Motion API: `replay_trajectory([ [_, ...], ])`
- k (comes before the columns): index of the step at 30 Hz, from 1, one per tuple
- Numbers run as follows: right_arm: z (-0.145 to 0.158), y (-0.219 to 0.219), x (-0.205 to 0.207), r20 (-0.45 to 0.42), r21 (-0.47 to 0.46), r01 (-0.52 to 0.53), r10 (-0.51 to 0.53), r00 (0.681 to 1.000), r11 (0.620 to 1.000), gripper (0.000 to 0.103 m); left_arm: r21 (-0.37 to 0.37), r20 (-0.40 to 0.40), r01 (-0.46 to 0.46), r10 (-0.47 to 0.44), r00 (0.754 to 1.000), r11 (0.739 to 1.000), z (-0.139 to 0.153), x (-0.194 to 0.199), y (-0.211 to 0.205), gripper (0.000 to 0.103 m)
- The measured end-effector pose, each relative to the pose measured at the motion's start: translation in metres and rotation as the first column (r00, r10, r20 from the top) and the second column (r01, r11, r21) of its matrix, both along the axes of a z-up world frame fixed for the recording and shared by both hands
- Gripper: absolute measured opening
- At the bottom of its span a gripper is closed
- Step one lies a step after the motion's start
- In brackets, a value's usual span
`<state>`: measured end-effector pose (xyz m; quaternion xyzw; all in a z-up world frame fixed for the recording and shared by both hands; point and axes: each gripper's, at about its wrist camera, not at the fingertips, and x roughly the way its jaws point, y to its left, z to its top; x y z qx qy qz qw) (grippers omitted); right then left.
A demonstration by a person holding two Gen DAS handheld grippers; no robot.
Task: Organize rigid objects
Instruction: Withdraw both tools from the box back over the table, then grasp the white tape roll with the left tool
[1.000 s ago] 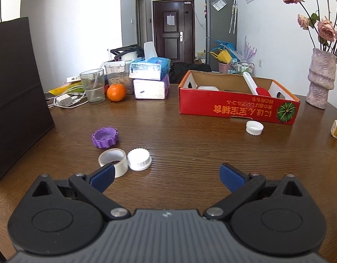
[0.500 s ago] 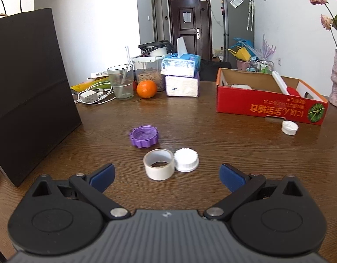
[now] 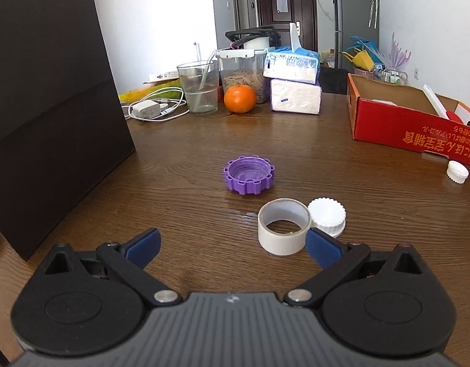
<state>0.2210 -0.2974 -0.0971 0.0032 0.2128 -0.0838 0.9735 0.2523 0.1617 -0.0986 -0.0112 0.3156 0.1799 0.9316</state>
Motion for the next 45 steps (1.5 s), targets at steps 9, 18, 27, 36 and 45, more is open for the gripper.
replay_trajectory([
  [9,-0.005,-0.011,0.022,-0.048,0.018,0.049,-0.048,0.998,0.999,0.103,0.023,-0.002,0.035,-0.035,0.999,0.999,-0.005,0.018,-0.001,0.101],
  [18,-0.01,-0.01,0.042,-0.065,0.014,0.069,-0.068,0.996,0.997,0.103,-0.038,-0.023,0.064,-0.065,0.998,0.997,-0.012,0.035,0.009,0.053],
  [27,-0.012,-0.007,0.058,-0.055,0.018,0.078,-0.077,0.996,0.997,0.103,-0.071,-0.004,0.089,-0.09,0.996,0.993,-0.011,0.03,0.012,0.044],
  [36,-0.01,-0.022,0.077,-0.042,0.035,0.144,-0.142,0.989,0.989,0.103,-0.024,0.026,0.057,-0.056,0.998,0.998,-0.006,0.024,0.009,0.044],
  [45,-0.013,-0.054,0.111,-0.08,0.092,0.265,-0.258,0.963,0.96,0.103,-0.017,0.035,0.012,-0.012,0.999,1.0,-0.005,0.024,0.013,0.044],
])
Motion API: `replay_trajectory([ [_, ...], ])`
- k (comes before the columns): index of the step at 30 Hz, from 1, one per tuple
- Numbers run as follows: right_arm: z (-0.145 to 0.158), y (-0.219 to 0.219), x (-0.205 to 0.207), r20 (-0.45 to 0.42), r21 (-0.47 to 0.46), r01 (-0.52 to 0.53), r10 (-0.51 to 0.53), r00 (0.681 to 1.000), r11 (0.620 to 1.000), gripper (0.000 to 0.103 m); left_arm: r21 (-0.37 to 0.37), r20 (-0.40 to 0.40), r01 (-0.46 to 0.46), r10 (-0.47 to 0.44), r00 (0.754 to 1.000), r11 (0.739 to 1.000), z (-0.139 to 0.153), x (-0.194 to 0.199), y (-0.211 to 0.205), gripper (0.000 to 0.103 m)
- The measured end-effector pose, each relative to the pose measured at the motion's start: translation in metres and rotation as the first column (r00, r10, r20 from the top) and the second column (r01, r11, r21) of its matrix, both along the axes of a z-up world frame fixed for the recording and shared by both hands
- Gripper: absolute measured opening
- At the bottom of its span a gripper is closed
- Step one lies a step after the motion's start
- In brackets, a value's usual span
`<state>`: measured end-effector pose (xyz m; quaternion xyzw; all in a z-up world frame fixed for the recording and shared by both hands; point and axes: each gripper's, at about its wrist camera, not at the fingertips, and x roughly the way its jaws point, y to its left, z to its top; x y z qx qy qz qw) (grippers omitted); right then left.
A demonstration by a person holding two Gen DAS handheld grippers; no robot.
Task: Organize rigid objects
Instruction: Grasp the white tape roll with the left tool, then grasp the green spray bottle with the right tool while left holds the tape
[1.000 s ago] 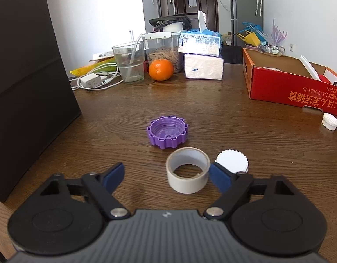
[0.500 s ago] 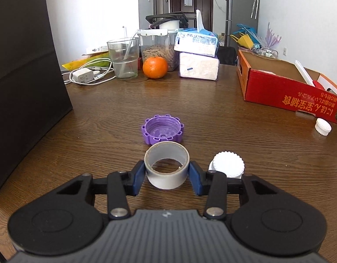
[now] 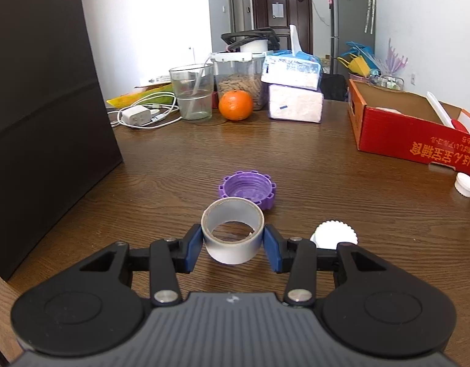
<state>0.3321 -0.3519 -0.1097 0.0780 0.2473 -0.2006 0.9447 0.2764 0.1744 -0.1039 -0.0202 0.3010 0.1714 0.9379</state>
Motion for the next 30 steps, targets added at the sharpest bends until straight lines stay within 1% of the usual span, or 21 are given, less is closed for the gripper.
replay_trajectory([
  [6,-0.003,-0.023,0.017,-0.021,0.048,0.05,-0.049,0.999,0.998,0.103,-0.003,0.009,-0.026,0.026,1.0,1.0,0.002,-0.001,0.0,0.044],
  [14,-0.008,-0.043,0.047,-0.062,0.071,0.126,-0.121,0.991,0.99,0.102,-0.002,0.007,-0.044,0.044,0.999,0.999,0.002,-0.001,-0.008,0.044],
  [16,-0.009,-0.048,0.054,-0.073,0.088,0.144,-0.138,0.988,0.986,0.094,0.001,0.006,-0.049,0.049,0.999,0.999,0.001,0.0,-0.01,0.044],
  [17,-0.01,-0.049,0.057,-0.082,0.097,0.15,-0.143,0.986,0.984,0.093,0.002,0.006,-0.052,0.052,0.999,0.999,0.001,0.0,-0.01,0.044],
  [18,-0.012,-0.051,0.06,-0.093,0.105,0.15,-0.141,0.986,0.983,0.087,0.001,0.007,-0.054,0.054,0.999,0.999,0.002,0.0,-0.01,0.044],
  [19,-0.014,-0.051,0.063,-0.108,0.111,0.149,-0.137,0.985,0.983,0.078,0.0,0.007,-0.056,0.056,0.998,0.998,0.001,0.0,-0.01,0.044],
  [20,-0.015,-0.051,0.065,-0.114,0.103,0.15,-0.138,0.984,0.983,0.076,-0.001,0.007,-0.058,0.058,0.998,0.998,0.001,0.0,-0.009,0.044],
  [22,-0.016,-0.049,0.068,-0.119,0.082,0.153,-0.142,0.983,0.985,0.064,-0.001,0.005,-0.06,0.06,0.998,0.998,0.001,0.001,-0.009,0.044],
  [23,-0.016,-0.049,0.069,-0.119,0.078,0.151,-0.142,0.983,0.985,0.061,0.001,0.003,-0.06,0.06,0.998,0.998,0.001,0.001,-0.009,0.044],
  [24,-0.016,-0.048,0.069,-0.119,0.074,0.152,-0.143,0.983,0.986,0.054,0.0,0.003,-0.06,0.06,0.998,0.998,0.001,0.001,-0.01,0.044],
  [25,-0.016,-0.048,0.069,-0.12,0.068,0.155,-0.146,0.982,0.986,0.044,0.0,0.004,-0.06,0.06,0.998,0.998,0.001,0.001,-0.009,0.044],
  [26,-0.016,-0.047,0.068,-0.12,0.065,0.161,-0.152,0.981,0.985,0.038,-0.001,0.006,-0.061,0.061,0.998,0.998,0.001,0.001,-0.01,0.044],
  [27,-0.016,-0.048,0.067,-0.116,0.069,0.167,-0.158,0.981,0.984,0.031,-0.002,0.007,-0.061,0.061,0.998,0.998,0.001,0.0,-0.009,0.044],
  [30,-0.015,-0.05,0.06,-0.099,0.083,0.155,-0.147,0.984,0.984,0.03,-0.007,0.006,-0.064,0.064,0.998,0.998,0.001,0.001,-0.008,0.044],
])
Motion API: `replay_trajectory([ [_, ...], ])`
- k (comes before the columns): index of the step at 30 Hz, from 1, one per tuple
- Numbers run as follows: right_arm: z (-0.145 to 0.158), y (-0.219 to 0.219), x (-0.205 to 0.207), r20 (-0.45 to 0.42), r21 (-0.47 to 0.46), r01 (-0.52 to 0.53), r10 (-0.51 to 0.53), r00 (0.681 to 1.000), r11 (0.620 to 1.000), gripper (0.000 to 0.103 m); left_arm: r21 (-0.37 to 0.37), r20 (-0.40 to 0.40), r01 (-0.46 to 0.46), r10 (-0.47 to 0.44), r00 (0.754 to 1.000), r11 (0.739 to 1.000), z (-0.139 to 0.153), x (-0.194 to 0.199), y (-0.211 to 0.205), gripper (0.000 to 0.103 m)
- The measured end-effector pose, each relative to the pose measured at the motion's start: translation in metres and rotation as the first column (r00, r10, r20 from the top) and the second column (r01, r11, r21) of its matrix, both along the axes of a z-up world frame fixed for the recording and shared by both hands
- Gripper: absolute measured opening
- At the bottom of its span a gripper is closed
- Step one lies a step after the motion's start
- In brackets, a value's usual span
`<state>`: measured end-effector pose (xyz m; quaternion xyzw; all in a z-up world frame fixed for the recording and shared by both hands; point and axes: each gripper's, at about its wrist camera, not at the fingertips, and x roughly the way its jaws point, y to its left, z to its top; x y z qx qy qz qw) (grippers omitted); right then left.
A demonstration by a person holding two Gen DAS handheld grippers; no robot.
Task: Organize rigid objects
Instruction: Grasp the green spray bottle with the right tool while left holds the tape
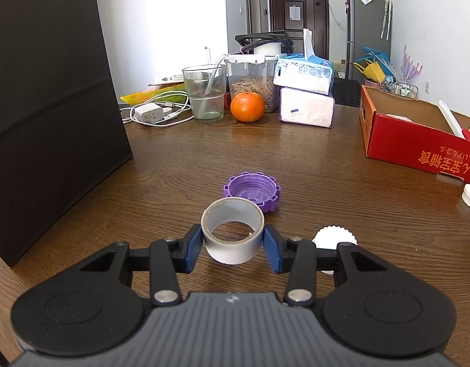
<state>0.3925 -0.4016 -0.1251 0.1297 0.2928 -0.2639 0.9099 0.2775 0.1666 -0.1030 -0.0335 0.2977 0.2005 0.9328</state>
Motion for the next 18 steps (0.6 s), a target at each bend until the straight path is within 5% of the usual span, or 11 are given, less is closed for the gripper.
replay_trajectory([
  [18,0.02,0.037,-0.05,0.149,-0.044,-0.102,0.108,0.983,0.994,0.03,-0.016,0.03,-0.005,0.005,1.0,1.0,0.003,-0.005,0.003,0.044],
])
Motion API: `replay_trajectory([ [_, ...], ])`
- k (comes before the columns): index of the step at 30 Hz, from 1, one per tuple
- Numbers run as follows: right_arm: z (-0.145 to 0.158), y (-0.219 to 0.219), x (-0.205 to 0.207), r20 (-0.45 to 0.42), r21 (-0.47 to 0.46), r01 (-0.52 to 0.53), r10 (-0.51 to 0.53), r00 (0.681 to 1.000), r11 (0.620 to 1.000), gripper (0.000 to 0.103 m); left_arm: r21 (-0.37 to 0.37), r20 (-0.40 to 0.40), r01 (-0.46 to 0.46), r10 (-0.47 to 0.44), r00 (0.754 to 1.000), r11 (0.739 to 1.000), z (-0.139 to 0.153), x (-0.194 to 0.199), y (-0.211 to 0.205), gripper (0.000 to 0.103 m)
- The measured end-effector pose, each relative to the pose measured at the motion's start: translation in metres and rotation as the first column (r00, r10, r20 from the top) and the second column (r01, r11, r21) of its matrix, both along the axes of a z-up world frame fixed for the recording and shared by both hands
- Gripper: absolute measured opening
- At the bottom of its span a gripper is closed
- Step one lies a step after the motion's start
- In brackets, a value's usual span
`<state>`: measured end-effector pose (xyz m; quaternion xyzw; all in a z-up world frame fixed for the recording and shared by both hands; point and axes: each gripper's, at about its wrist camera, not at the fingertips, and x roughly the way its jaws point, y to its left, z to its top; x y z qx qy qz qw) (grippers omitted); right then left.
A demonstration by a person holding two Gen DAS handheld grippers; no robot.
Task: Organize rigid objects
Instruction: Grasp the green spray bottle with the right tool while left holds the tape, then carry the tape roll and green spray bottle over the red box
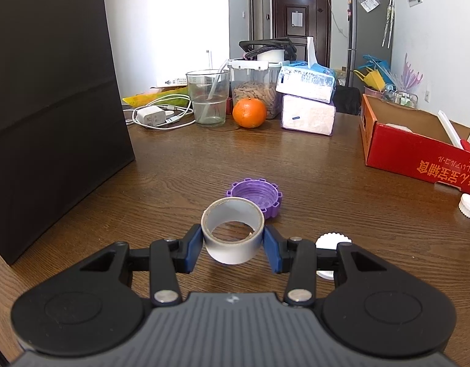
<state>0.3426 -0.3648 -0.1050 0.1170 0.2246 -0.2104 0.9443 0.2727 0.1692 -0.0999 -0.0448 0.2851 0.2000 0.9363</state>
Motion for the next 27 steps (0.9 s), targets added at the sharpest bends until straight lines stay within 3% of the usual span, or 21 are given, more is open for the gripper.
replay_trajectory([
  [16,0.018,0.049,-0.054,0.142,-0.025,-0.111,0.114,0.983,0.993,0.03,0.003,0.033,0.007,-0.007,0.999,1.0,0.005,-0.008,-0.009,0.044],
  [27,0.028,0.092,-0.076,0.205,-0.025,-0.245,0.245,0.948,0.969,0.03,-0.003,0.049,0.05,-0.05,0.998,0.999,0.01,-0.013,-0.03,0.044],
])
